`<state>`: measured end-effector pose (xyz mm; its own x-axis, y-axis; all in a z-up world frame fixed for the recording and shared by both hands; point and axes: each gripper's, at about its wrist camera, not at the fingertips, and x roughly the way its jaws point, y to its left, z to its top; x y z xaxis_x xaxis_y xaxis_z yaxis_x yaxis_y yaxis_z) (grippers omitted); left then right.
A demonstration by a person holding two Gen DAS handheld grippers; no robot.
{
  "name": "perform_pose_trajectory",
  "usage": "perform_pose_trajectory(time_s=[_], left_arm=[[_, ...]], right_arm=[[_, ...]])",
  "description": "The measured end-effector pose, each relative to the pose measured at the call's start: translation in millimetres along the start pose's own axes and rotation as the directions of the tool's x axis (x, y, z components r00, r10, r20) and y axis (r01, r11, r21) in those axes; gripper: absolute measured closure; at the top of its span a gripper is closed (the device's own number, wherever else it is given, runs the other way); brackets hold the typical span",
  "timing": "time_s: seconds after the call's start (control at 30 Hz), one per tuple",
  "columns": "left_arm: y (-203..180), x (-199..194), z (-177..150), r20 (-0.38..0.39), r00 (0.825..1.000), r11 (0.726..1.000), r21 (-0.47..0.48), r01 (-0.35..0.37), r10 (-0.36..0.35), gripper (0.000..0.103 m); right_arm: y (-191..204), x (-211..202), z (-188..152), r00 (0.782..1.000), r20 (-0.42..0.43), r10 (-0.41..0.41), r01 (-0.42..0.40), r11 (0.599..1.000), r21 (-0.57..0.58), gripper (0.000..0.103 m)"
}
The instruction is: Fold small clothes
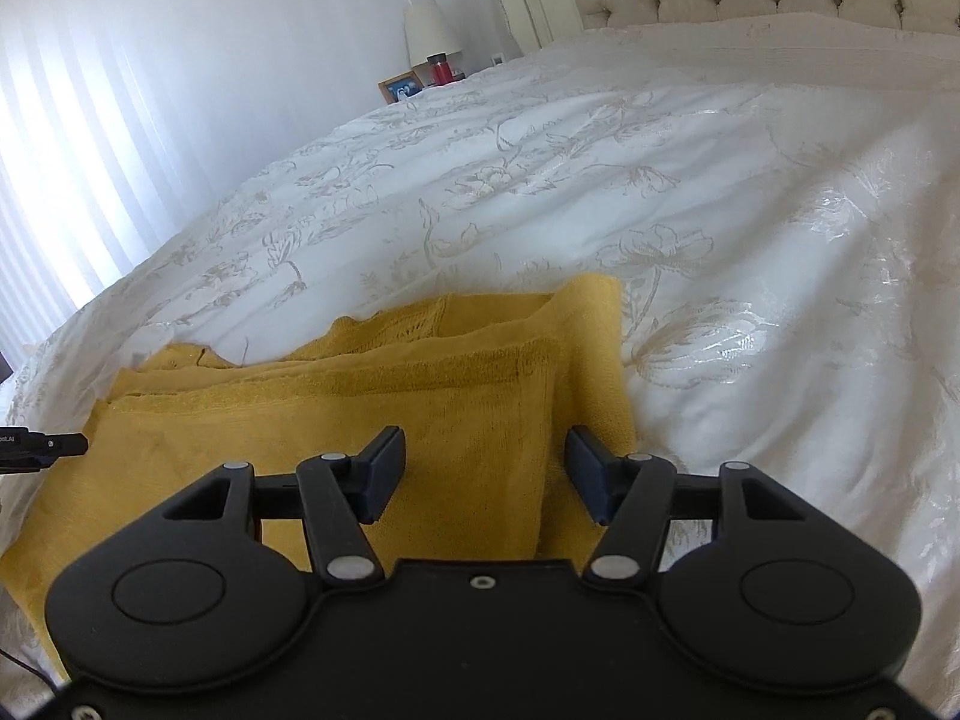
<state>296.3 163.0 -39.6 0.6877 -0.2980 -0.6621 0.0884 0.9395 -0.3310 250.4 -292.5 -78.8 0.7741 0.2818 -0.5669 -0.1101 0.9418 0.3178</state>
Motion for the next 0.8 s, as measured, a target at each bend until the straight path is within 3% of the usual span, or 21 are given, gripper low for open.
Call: perform_pose_trajectory(time_s=[0.13, 0.23, 0.3, 0.33, 0.37, 0.47, 0.6, 0.8], left_arm=[[-6.6, 0.7, 0.7, 0.021, 1.0, 0.999, 0.038, -0.009, 0.008, 0.071], [-12.4, 2.5, 0.2, 0.024, 1.0, 0.997, 0.079, -0.021, 0.019, 0.074], [-15.9, 4.1, 0.1, 0.024, 0.999, 0.993, 0.105, -0.045, 0.043, 0.09], [-16.6, 4.2, -0.3, 0.029, 0.998, 0.992, 0.112, -0.053, 0.05, 0.091], [-16.5, 3.2, -1.2, 0.037, 0.998, 0.992, 0.112, -0.053, 0.049, 0.096], [-17.8, -2.7, -5.9, 0.073, 0.996, 0.992, 0.113, -0.063, 0.055, 0.096], [-24.4, -9.6, -12.0, 0.115, 0.99, 0.985, 0.137, -0.102, 0.086, 0.096], [-44.5, -17.3, -18.7, 0.19, 0.972, 0.952, 0.247, -0.182, 0.136, 0.096]], right_arm=[[2.0, -0.1, 3.1, 1.0, 0.005, 0.004, -0.004, 1.0, -0.007, 0.047], [5.1, -0.1, 2.9, 1.0, 0.011, -0.014, 0.015, 1.0, -0.02, 0.06], [5.0, -0.2, 2.4, 1.0, 0.014, -0.019, 0.02, 1.0, -0.019, 0.077], [4.6, -0.3, 2.4, 1.0, 0.014, -0.023, 0.023, 1.0, -0.016, 0.081], [4.5, -0.4, 2.1, 0.999, 0.016, -0.028, 0.028, 0.999, -0.015, 0.083], [6.4, -2.8, 1.1, 0.999, 0.027, -0.031, 0.032, 0.999, -0.018, 0.09], [12.5, -6.9, -1.0, 0.999, 0.032, -0.043, 0.045, 0.998, -0.04, 0.091], [18.7, -14.0, -4.3, 0.997, 0.064, -0.045, 0.049, 0.997, -0.061, 0.091]])
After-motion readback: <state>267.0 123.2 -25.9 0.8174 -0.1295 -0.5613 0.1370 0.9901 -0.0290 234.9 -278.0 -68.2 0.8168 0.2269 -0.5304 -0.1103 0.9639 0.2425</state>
